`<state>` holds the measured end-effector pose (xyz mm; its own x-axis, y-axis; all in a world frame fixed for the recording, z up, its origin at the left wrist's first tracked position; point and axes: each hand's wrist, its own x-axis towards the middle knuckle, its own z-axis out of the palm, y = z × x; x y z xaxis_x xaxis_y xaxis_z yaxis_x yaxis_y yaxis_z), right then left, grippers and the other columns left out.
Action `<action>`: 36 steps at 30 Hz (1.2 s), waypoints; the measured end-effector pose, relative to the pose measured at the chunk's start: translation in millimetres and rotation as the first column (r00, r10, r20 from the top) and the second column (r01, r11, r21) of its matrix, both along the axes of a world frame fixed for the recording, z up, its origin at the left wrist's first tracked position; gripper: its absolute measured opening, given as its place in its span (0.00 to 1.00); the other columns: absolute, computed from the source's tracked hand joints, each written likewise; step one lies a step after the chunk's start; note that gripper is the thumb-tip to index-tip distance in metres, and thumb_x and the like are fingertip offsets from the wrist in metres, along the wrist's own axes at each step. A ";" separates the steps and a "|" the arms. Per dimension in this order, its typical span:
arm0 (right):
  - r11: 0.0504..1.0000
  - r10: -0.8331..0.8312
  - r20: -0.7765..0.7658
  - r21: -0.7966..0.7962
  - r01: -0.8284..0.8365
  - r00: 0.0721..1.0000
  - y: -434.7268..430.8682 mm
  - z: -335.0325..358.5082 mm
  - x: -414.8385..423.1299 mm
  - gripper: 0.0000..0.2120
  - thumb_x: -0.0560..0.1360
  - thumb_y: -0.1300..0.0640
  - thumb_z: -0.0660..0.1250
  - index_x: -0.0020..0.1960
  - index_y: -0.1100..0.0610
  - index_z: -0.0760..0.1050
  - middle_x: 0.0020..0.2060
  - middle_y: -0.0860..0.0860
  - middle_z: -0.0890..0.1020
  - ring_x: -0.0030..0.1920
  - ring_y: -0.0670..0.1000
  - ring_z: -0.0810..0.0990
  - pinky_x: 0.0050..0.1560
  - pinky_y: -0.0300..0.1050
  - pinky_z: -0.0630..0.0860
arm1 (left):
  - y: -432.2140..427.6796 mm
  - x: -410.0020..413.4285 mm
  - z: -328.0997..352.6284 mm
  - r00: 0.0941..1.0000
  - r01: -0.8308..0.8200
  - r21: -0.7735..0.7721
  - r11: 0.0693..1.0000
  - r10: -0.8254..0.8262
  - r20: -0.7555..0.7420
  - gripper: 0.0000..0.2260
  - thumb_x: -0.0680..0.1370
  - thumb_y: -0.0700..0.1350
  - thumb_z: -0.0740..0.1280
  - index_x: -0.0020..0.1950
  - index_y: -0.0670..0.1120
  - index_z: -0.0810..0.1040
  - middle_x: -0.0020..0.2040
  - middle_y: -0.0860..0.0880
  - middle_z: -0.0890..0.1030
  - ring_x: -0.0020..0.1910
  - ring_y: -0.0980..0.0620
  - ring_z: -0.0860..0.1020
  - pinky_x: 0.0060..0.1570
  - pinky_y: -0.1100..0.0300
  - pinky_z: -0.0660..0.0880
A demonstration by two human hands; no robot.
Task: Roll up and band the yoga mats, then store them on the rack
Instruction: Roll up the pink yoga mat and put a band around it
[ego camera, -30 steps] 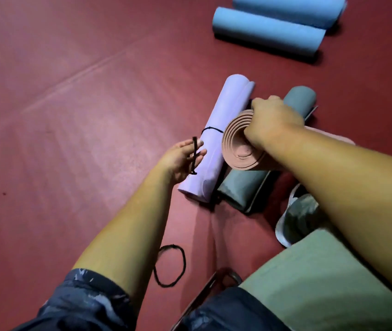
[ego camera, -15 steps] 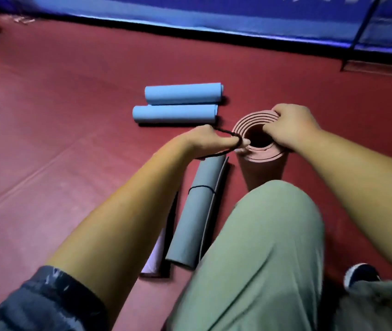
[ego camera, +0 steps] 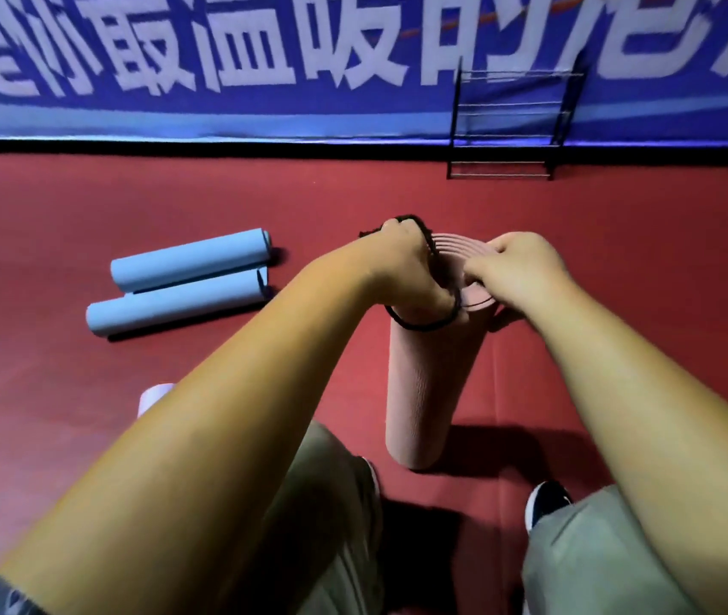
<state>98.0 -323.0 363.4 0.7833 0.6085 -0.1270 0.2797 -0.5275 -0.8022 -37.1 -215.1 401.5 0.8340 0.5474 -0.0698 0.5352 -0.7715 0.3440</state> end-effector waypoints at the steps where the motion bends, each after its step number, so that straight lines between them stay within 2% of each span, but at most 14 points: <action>1: 1.000 -0.004 0.006 -0.004 0.004 1.000 -3.1 -4.0 2.1 0.08 0.65 0.59 0.70 0.42 0.57 0.85 0.32 0.57 0.86 0.30 0.62 0.86 0.29 0.62 0.84 | -4.7 7.0 -4.3 1.000 -0.002 0.014 1.000 0.002 -0.015 0.37 0.51 0.74 0.71 0.47 0.48 0.77 0.50 0.46 0.81 0.43 0.48 0.80 0.38 0.61 0.73; 3: 0.999 -0.033 0.057 -0.004 0.034 0.998 -7.0 -21.2 6.9 0.13 0.65 0.54 0.70 0.48 0.53 0.85 0.38 0.52 0.88 0.39 0.58 0.88 0.41 0.56 0.86 | -12.6 18.2 -20.3 0.998 -0.006 0.033 0.999 0.008 -0.065 0.47 0.51 0.76 0.71 0.61 0.48 0.73 0.61 0.45 0.76 0.56 0.44 0.80 0.53 0.55 0.78; 5: 1.000 -0.015 0.103 -0.002 0.015 0.995 -10.8 -39.5 10.7 0.22 0.70 0.52 0.71 0.64 0.48 0.82 0.55 0.50 0.87 0.55 0.55 0.86 0.54 0.45 0.81 | -18.4 24.0 -42.3 0.996 -0.029 0.045 0.999 0.033 -0.081 0.50 0.58 0.74 0.72 0.71 0.45 0.68 0.67 0.43 0.72 0.68 0.38 0.74 0.66 0.46 0.75; 7: 0.997 0.018 0.085 0.080 -0.025 0.996 -11.8 -46.0 15.0 0.25 0.75 0.52 0.69 0.72 0.42 0.76 0.60 0.50 0.84 0.58 0.56 0.84 0.57 0.45 0.79 | -20.5 25.5 -60.3 0.996 -0.092 0.051 0.994 0.092 0.013 0.48 0.63 0.73 0.69 0.73 0.44 0.67 0.69 0.43 0.71 0.71 0.35 0.71 0.68 0.43 0.73; 11: 0.972 0.125 0.069 0.190 -0.136 0.990 -9.4 -47.2 21.3 0.07 0.76 0.48 0.71 0.53 0.44 0.85 0.51 0.45 0.85 0.49 0.48 0.82 0.43 0.40 0.72 | -21.1 33.5 -75.5 0.972 -0.169 0.020 0.985 0.163 0.170 0.41 0.65 0.70 0.70 0.68 0.44 0.69 0.68 0.46 0.72 0.69 0.39 0.71 0.62 0.45 0.73; 15: 0.952 0.184 0.100 0.230 -0.203 0.978 -6.7 -57.1 27.5 0.03 0.76 0.49 0.76 0.45 0.47 0.85 0.41 0.43 0.83 0.37 0.40 0.78 0.40 0.40 0.70 | -17.7 41.2 -77.3 0.968 -0.197 0.023 0.980 0.191 0.165 0.45 0.65 0.71 0.71 0.70 0.43 0.67 0.69 0.44 0.71 0.70 0.38 0.71 0.63 0.44 0.72; 17: 0.943 0.159 0.062 0.286 -0.170 0.985 -10.1 -59.7 34.7 0.03 0.77 0.50 0.75 0.48 0.48 0.84 0.36 0.43 0.83 0.35 0.44 0.78 0.41 0.48 0.79 | -15.3 40.4 -76.5 0.963 -0.217 0.018 0.976 0.211 0.171 0.47 0.65 0.74 0.70 0.72 0.43 0.68 0.70 0.45 0.71 0.72 0.38 0.70 0.64 0.44 0.72; 19: 0.942 0.135 0.084 0.297 -0.154 0.987 -13.3 -63.2 38.6 0.03 0.77 0.48 0.72 0.49 0.46 0.82 0.40 0.44 0.84 0.40 0.52 0.81 0.47 0.62 0.84 | -7.8 40.6 -76.6 0.956 -0.250 -0.038 0.968 0.253 0.152 0.51 0.64 0.78 0.71 0.74 0.44 0.68 0.71 0.46 0.72 0.73 0.40 0.69 0.66 0.45 0.73; 22: 0.937 0.114 0.134 0.316 -0.151 0.984 -14.2 -69.2 39.4 0.02 0.79 0.48 0.67 0.49 0.44 0.79 0.42 0.42 0.82 0.49 0.56 0.83 0.51 0.66 0.83 | 5.2 39.4 -75.0 0.916 -0.345 -0.188 0.920 0.374 0.147 0.52 0.56 0.80 0.72 0.68 0.46 0.77 0.66 0.45 0.79 0.65 0.43 0.78 0.60 0.47 0.80; 25: 0.939 0.027 0.140 0.335 -0.073 0.990 -12.1 -73.9 40.3 0.03 0.77 0.46 0.65 0.48 0.43 0.77 0.40 0.41 0.82 0.49 0.57 0.82 0.52 0.64 0.84 | 16.9 34.8 -73.3 0.868 -0.334 -0.374 0.865 0.437 0.235 0.26 0.65 0.67 0.72 0.49 0.46 0.83 0.47 0.46 0.85 0.44 0.45 0.84 0.37 0.53 0.81; 28: 0.924 -0.082 0.055 0.378 0.056 0.995 -6.0 -78.3 40.1 0.03 0.77 0.49 0.65 0.45 0.43 0.77 0.37 0.44 0.83 0.46 0.59 0.84 0.47 0.66 0.85 | 22.1 25.6 -71.7 0.855 -0.306 -0.492 0.815 0.462 0.235 0.28 0.68 0.69 0.71 0.57 0.48 0.81 0.51 0.47 0.84 0.47 0.47 0.84 0.42 0.45 0.87; 32: 0.911 -0.203 0.049 0.375 0.170 0.978 -0.1 -78.5 40.3 0.05 0.79 0.53 0.67 0.45 0.47 0.80 0.34 0.40 0.84 0.42 0.53 0.84 0.43 0.56 0.85 | 27.9 16.5 -72.4 0.888 -0.290 -0.431 0.854 0.409 0.212 0.43 0.76 0.76 0.61 0.83 0.51 0.66 0.62 0.49 0.82 0.48 0.47 0.84 0.37 0.47 0.87; 34: 0.916 -0.232 0.056 0.349 0.199 0.971 1.7 -78.8 43.7 0.05 0.81 0.55 0.68 0.47 0.52 0.81 0.35 0.40 0.84 0.41 0.50 0.83 0.38 0.41 0.80 | 29.4 16.3 -68.4 0.891 -0.285 -0.455 0.844 0.408 0.198 0.42 0.78 0.77 0.55 0.84 0.53 0.65 0.69 0.47 0.80 0.43 0.44 0.86 0.39 0.47 0.87; 36: 0.932 -0.216 0.036 0.305 0.195 0.976 2.5 -79.2 45.8 0.05 0.80 0.53 0.70 0.47 0.52 0.83 0.38 0.42 0.84 0.41 0.49 0.82 0.38 0.40 0.75 | 31.7 18.4 -67.2 0.873 -0.322 -0.539 0.778 0.465 0.150 0.40 0.79 0.77 0.50 0.72 0.47 0.78 0.54 0.43 0.85 0.36 0.42 0.85 0.40 0.51 0.86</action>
<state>143.9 -320.5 284.2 0.8957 0.4349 0.0924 0.2493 -0.3191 -0.9143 -18.7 -183.4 334.4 0.5774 0.7839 -0.2283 0.5890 -0.2063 0.7814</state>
